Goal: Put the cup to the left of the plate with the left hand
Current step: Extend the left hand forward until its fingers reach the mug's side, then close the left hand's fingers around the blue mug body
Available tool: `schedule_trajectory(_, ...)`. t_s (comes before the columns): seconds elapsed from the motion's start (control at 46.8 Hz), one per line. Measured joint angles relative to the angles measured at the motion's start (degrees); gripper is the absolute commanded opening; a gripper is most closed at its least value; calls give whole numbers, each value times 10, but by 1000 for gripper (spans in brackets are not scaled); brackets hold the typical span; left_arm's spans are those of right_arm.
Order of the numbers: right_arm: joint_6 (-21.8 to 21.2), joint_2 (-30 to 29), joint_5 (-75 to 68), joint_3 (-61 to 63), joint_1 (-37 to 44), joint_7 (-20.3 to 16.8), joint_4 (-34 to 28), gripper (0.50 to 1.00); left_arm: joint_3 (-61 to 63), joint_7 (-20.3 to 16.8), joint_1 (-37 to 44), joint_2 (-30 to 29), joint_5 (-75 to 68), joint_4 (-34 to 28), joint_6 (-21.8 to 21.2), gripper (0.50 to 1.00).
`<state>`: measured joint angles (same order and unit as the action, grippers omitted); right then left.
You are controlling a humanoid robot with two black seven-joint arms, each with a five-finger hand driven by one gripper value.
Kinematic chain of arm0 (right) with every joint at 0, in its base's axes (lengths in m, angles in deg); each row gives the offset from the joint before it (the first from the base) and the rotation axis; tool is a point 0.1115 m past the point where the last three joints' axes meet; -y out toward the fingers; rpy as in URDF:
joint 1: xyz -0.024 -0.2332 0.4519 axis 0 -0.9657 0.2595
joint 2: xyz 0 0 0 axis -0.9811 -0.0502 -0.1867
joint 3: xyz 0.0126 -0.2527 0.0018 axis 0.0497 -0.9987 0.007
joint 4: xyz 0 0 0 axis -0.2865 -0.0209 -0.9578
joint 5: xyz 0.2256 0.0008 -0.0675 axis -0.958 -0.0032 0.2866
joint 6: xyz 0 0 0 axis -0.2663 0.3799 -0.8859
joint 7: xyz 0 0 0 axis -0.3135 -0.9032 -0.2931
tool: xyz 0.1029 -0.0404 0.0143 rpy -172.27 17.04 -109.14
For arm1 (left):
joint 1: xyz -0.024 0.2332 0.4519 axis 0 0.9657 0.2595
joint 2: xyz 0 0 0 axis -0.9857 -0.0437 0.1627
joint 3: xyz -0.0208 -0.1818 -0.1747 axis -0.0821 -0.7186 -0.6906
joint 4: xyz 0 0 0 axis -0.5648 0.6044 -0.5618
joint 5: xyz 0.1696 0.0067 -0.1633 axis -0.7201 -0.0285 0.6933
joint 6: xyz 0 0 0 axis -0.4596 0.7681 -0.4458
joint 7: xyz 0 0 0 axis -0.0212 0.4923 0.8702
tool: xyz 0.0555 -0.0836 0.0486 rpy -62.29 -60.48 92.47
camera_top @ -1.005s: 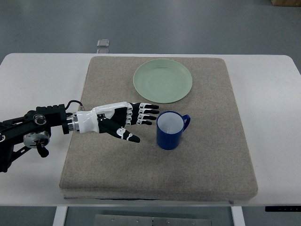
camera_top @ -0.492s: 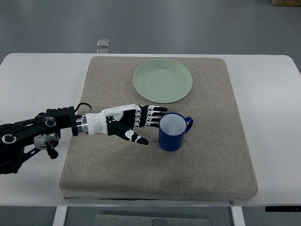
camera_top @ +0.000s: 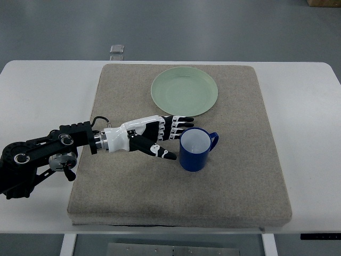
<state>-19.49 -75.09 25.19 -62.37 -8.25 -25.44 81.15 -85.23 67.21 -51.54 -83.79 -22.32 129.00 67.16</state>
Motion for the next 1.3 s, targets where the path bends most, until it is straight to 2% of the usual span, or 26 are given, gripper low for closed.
schedule_trajectory(0.342,0,0,0,0,0,0,0,934,4,0,4,17,-2,-7,-1,996)
schedule_trajectory(0.492,0,0,0,0,0,0,0,934,5,0,4,29,-3,-19,-22,996)
schedule_trajectory(0.727,0,0,0,0,0,0,0,934,5,0,2,33,-3,-22,-26,996)
schedule_trajectory(1.304,0,0,0,0,0,0,0,934,6,0,-2,40,-2,-18,-13,981)
